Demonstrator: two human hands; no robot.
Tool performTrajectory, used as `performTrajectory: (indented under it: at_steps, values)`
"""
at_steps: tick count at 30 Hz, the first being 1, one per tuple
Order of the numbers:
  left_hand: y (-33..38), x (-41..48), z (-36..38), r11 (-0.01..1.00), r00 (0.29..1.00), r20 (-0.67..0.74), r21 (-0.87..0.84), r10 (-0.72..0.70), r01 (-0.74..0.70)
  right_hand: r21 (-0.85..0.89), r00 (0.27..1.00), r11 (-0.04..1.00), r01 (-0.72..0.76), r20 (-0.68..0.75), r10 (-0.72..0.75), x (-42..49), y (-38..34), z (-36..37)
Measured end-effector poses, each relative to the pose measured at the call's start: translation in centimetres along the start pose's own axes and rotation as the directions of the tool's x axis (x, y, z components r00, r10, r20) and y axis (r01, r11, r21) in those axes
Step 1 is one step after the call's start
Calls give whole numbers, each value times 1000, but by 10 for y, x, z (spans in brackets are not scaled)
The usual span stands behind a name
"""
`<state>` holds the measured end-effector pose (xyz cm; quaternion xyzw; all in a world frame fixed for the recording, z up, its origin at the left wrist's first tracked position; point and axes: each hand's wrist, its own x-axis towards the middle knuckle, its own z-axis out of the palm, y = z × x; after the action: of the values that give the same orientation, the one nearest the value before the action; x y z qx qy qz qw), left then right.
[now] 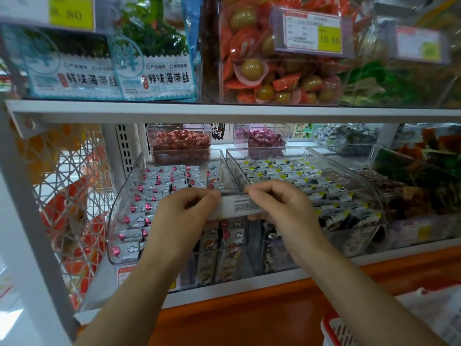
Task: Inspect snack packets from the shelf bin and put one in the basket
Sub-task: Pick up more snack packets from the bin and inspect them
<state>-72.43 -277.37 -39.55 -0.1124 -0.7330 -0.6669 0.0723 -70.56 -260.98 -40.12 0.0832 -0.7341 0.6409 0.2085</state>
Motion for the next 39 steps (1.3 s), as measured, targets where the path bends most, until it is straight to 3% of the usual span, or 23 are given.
performTrajectory:
  at_steps: [3, 6, 9, 12, 15, 18, 20, 24, 25, 28, 32, 36, 39]
  values:
    - [-2, 5, -3, 995, 998, -50, -93, -49, 44, -34, 986, 999, 24, 165, -18, 0, -2, -3]
    - [-2, 11, -2, 983, 988, -83, -146, -127, 114, -58, 978, 996, 60, 203, -47, 1, -4, -3]
    - [1, 19, -1, 985, 990, -80, -134, -116, 104, -45, 996, 998, 35, 82, -31, 8, -4, -4]
    - [1, 35, -2, 983, 995, -80, 176, 66, -51, 67, 986, 997, -49, -154, 59, 29, -5, -9]
    - [-2, 69, -1, 860, 981, 64, 473, 183, -192, 80, 964, 993, -84, -245, 101, 57, -8, -12]
    - [-10, 111, 10, 640, 971, 229, 737, 65, -216, 64, 960, 993, -98, -256, 111, 83, -8, -10]
    - [-17, 132, 17, 490, 950, 311, 832, -25, -260, 53, 961, 994, -100, -254, 110, 99, -5, -8]
    - [-40, 159, 23, 304, 915, 382, 894, -131, -330, -22, 967, 995, -93, -242, 85, 123, 7, -3]
    - [-43, 162, 25, 306, 908, 382, 897, -174, -319, -51, 967, 995, -89, -243, 74, 127, 10, -1]
    - [-46, 162, 25, 438, 912, 355, 867, -208, -237, -175, 973, 983, -53, -230, 11, 135, 16, 4]
    - [-46, 150, 20, 440, 929, 365, 845, -59, -304, -344, 982, 939, 28, -166, -91, 148, 20, 13]
    - [-44, 137, 16, 432, 914, 405, 831, -38, -351, -598, 970, 781, 181, -21, -240, 162, 23, 25]
    - [-42, 129, 12, 419, 902, 428, 830, -55, -368, -734, 964, 632, 248, 123, -235, 173, 22, 38]
